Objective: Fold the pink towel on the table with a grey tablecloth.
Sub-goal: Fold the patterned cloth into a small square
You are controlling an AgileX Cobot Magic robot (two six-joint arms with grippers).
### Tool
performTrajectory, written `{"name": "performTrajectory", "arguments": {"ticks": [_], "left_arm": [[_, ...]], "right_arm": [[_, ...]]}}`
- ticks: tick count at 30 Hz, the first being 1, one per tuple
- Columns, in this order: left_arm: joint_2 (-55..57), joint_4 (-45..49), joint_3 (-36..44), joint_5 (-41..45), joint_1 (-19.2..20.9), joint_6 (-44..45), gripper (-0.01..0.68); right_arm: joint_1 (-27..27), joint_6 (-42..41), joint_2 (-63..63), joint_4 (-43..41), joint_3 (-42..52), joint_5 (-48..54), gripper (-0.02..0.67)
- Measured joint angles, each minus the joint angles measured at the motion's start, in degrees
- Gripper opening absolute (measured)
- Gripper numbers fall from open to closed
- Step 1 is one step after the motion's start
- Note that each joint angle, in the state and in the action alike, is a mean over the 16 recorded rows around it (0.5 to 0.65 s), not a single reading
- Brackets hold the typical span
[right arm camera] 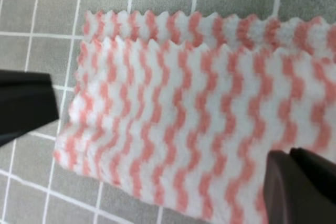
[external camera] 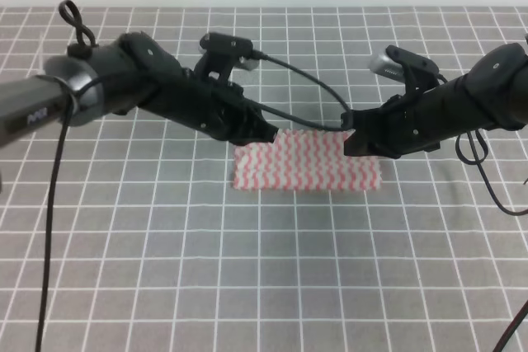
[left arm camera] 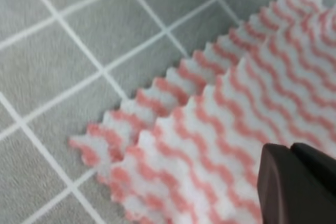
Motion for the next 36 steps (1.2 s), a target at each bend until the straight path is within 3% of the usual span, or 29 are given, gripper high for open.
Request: {"name": "performTrajectory", "arguments": {"ticks": [22,36], "left_arm": [[3.99,0.13,0.0,-6.54,2.6,0.04,0.005],[4.02,-2.44,0.01,-10.22,2.97,4.1,0.151]], "right_arm": [[0.0,0.01,0.0,-0.25,0.0,-0.87,-0.015],[0.0,0.0,0.0,-0.19,0.0,-1.63,-0.015]]}}
